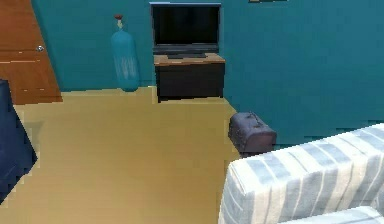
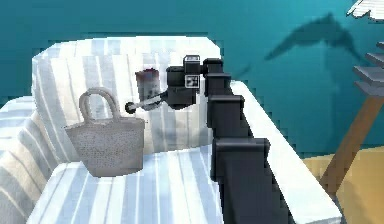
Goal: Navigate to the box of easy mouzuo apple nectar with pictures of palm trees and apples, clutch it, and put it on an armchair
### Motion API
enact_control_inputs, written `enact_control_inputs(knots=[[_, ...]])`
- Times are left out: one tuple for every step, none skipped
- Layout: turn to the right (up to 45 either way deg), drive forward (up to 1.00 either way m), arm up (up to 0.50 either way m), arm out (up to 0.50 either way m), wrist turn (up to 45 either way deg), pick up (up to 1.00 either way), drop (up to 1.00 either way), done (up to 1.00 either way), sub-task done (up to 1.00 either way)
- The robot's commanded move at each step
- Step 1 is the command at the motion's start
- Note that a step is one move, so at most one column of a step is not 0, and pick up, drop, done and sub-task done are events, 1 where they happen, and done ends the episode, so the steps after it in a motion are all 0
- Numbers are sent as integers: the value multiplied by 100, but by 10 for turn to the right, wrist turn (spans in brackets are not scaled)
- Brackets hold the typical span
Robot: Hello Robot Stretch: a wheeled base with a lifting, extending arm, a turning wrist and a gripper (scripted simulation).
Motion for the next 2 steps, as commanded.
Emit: enact_control_inputs(knots=[[0, 0, 0, 0, 60, 0, 0, 0, 0], [0, 0, -18, 0, 0, 0, 0, 0, 0]])
